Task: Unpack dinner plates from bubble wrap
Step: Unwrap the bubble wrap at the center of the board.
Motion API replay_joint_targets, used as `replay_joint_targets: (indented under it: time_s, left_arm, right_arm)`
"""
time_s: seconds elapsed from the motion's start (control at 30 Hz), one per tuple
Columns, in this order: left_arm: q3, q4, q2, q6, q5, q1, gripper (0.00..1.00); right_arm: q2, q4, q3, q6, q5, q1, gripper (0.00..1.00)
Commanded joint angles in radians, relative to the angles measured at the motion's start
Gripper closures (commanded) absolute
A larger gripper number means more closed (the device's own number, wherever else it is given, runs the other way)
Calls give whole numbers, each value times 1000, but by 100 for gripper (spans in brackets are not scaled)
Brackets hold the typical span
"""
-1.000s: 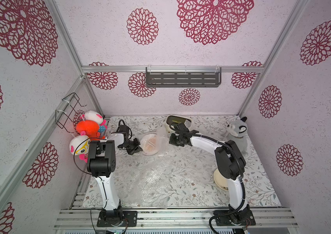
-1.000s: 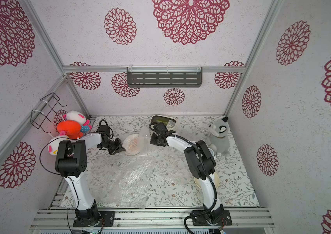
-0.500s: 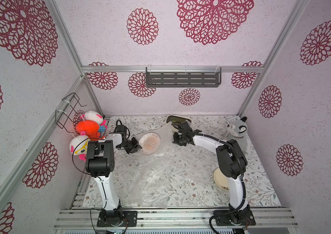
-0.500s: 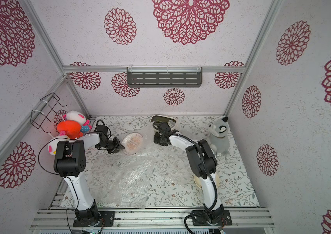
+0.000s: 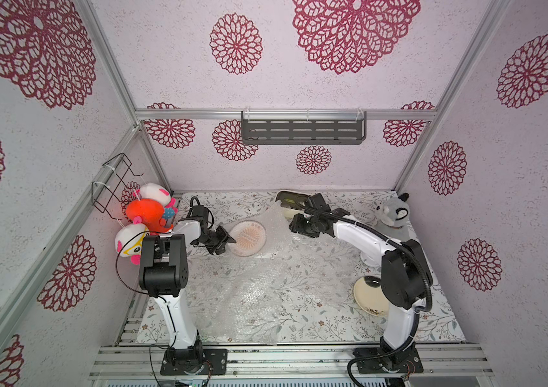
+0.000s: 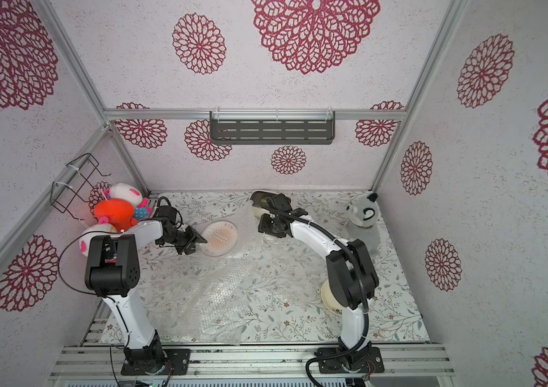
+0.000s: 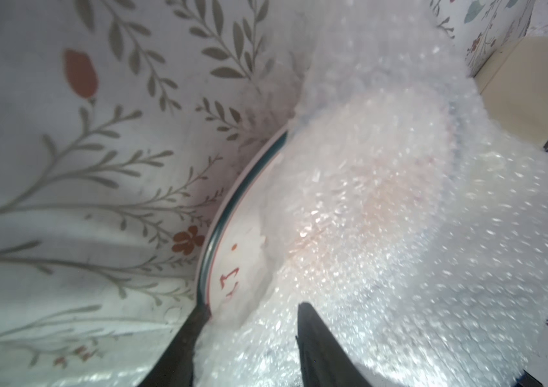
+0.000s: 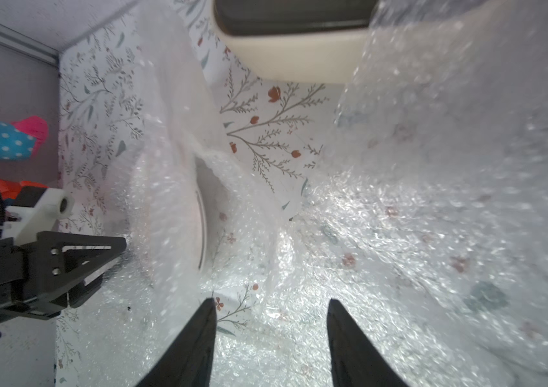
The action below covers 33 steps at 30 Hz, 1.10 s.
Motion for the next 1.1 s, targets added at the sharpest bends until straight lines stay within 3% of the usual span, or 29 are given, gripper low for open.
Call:
replay_joint_targets:
  time_s: [0.0, 0.27, 0.43, 0.6, 0.8, 0.97, 1.07]
  left_arm:
    - [0, -59, -87, 6, -24, 6, 50]
    - [1, -99, -229, -35, -27, 1, 34]
    - [-9, -132, -316, -24, -54, -48, 31]
    - [141, -351, -331, 173, -286, -234, 24]
    - [310, -487, -229, 371, -583, -454, 11]
    - [312, -409, -178, 455, -621, -533, 0]
    - [323, -357, -138, 494, -637, -574, 2]
  right_arm:
    - [-86, -79, 3, -57, 21, -36, 45]
    - [-112, -188, 112, -147, -175, -59, 43]
    - [-114, -208, 109, -156, -263, -60, 43]
    - [-150, -123, 19, -74, -350, -82, 43]
    - [-207, -39, -105, 97, -367, -169, 43]
    - [-250, -23, -173, 180, -361, -200, 43]
    - [-288, -41, -188, 176, -338, -222, 43]
